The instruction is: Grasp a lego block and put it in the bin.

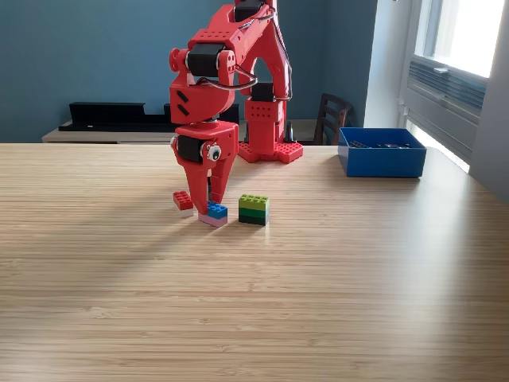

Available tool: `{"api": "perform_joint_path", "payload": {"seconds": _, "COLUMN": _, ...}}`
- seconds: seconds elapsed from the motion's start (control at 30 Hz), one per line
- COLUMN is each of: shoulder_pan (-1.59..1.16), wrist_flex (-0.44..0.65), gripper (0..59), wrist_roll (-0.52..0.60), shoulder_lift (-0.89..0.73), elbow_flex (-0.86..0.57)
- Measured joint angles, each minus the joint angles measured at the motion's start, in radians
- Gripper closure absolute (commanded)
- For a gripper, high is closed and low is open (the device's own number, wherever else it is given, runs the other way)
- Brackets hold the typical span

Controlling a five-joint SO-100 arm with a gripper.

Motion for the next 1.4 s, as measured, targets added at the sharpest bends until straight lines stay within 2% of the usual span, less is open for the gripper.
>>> {"api": "perform_joint_path", "payload": {"seconds": 0.27, "shoulder_pan": 0.005, "wrist_flex": 0.115, "gripper": 58.5, "wrist_roll": -0.028, "shoulder_lift": -0.002, "elbow_flex": -0.155}}
{"api": "perform_joint_path", "payload": {"seconds": 0.6, "shoulder_pan": -0.120, "wrist_flex": 0.388, "gripper": 58.5, "wrist_roll": -0.067, "shoulder_lift": 0.005, "elbow_flex": -0.407}}
{"api": "perform_joint_path", "payload": {"seconds": 0.77, "shoulder_pan": -0.296, "wrist_flex": 0.451, "gripper": 58.5, "wrist_roll": -0.091, "shoulder_lift": 0.127, "elbow_flex": -0.396}}
{"api": "perform_joint_path", "payload": {"seconds": 1.03, "shoulder_pan": -0.699, "wrist_flex": 0.485, "gripper": 58.5, "wrist_roll": -0.138, "shoulder_lift": 0.347, "elbow_flex": -0.239}}
{"api": "perform_joint_path", "payload": {"seconds": 1.4, "shoulder_pan": -1.267, "wrist_flex": 0.485, "gripper": 58.5, "wrist_roll": -0.242, "shoulder_lift": 0.393, "elbow_flex": -0.103}}
